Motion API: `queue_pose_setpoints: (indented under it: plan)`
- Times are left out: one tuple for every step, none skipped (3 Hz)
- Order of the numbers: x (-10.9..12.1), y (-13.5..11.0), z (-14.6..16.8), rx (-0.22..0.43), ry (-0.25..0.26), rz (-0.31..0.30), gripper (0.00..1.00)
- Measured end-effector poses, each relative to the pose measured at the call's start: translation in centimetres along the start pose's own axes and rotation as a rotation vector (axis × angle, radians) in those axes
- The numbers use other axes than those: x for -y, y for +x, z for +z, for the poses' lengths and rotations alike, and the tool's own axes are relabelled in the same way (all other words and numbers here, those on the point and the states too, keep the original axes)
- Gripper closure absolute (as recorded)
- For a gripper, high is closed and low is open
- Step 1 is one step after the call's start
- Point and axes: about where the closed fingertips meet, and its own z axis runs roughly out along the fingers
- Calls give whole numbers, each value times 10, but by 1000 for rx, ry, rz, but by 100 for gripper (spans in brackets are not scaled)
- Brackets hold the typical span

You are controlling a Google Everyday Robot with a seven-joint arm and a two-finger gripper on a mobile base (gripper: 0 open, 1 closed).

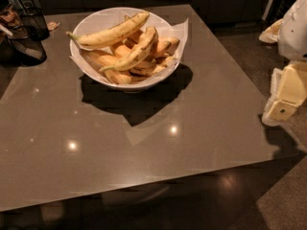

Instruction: Pick banana from white bowl

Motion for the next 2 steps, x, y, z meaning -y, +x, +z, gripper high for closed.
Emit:
queue_pose_setpoints:
  plan:
    - [0,0,0,0,0,0,0]
    - [6,-8,-4,-20,30,-31,0]
